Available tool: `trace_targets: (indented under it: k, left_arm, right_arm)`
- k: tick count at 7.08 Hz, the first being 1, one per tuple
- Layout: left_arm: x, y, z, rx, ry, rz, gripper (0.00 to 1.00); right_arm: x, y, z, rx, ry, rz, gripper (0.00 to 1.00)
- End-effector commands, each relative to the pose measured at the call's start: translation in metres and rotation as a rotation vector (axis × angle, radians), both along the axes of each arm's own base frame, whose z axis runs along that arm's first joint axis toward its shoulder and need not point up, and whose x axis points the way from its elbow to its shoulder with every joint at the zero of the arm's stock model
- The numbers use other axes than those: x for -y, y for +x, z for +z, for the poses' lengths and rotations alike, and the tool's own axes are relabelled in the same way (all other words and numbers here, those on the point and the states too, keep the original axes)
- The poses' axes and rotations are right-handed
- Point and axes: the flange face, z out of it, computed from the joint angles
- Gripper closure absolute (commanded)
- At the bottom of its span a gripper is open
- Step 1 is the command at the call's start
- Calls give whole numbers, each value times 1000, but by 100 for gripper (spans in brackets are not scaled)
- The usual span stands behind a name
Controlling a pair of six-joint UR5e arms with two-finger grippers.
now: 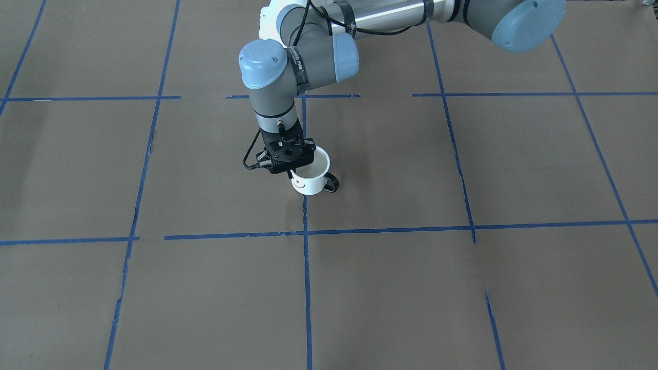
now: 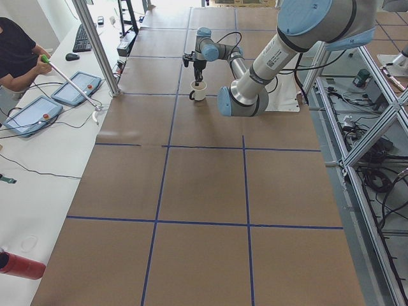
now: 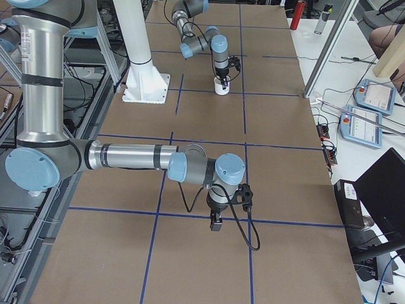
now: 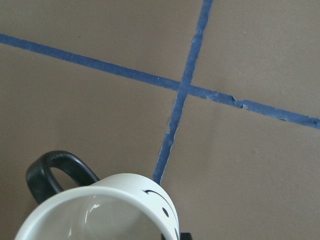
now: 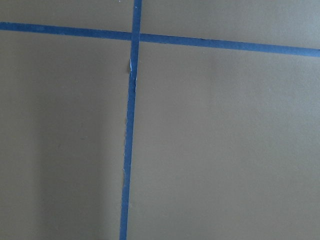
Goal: Flip mug
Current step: 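Lift the mug with the left gripper and swing it toward the table center, then lower the mug upright onto the table and open the left gripper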
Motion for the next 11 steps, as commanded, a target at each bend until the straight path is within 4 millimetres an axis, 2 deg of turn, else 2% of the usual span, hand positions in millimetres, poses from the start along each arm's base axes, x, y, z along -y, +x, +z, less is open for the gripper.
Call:
trace_targets:
  k: [1, 2, 3, 4, 5, 6, 9, 10, 11]
  left_arm:
    - [-1, 2, 0, 4, 13, 15, 100]
    - [0, 1, 1, 5, 12, 13, 37]
    - [-1, 0, 3, 7, 11, 13, 0]
    - [-2, -4, -4, -5, 19, 12, 0]
    - [-5, -16, -17, -31, 30, 13, 0]
    - [-12, -32, -23, -22, 55, 47, 0]
    - [-15, -140, -78, -37, 109, 91, 0]
    - [-11, -167, -86, -38, 115, 67, 0]
    - [12, -197, -89, -48, 123, 30, 0]
  right_arm:
    - [0, 0, 0, 0, 0, 0, 0]
    - [0, 0, 0, 0, 0, 0, 0]
    - [0, 0, 0, 0, 0, 0, 0]
    - [0, 0, 0, 0, 0, 0, 0]
    - [0, 0, 0, 0, 0, 0, 0]
    - [0, 0, 0, 0, 0, 0, 0]
    - [0, 0, 0, 0, 0, 0, 0]
    - [0, 0, 0, 0, 0, 0, 0]
    - [0, 0, 0, 0, 0, 0, 0]
